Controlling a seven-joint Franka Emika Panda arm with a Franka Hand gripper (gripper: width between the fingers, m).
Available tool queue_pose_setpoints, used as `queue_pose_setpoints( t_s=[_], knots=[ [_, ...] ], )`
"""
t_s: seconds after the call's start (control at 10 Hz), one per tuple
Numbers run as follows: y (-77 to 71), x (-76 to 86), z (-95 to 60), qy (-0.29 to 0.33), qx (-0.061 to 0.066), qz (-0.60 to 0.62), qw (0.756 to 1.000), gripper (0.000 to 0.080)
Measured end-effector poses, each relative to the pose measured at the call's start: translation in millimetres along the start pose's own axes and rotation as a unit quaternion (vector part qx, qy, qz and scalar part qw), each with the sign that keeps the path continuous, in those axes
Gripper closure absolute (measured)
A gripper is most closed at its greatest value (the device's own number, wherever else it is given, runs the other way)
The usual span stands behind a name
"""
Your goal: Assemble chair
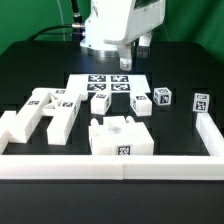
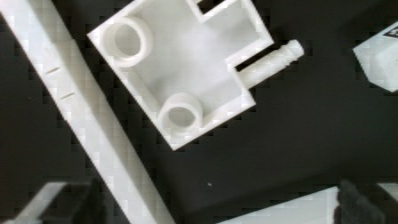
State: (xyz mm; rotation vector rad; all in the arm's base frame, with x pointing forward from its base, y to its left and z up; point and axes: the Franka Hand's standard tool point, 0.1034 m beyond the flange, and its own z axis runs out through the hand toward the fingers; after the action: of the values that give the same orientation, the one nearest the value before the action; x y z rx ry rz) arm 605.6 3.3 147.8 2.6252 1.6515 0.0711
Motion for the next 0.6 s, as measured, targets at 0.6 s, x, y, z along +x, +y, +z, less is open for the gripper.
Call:
queue_pose_setpoints(
  t_s=[0.6],
  knots=[
    [-7.6, 2.3, 1.5, -0.003, 0.005, 0.101, 0.995, 0.015]
  ],
)
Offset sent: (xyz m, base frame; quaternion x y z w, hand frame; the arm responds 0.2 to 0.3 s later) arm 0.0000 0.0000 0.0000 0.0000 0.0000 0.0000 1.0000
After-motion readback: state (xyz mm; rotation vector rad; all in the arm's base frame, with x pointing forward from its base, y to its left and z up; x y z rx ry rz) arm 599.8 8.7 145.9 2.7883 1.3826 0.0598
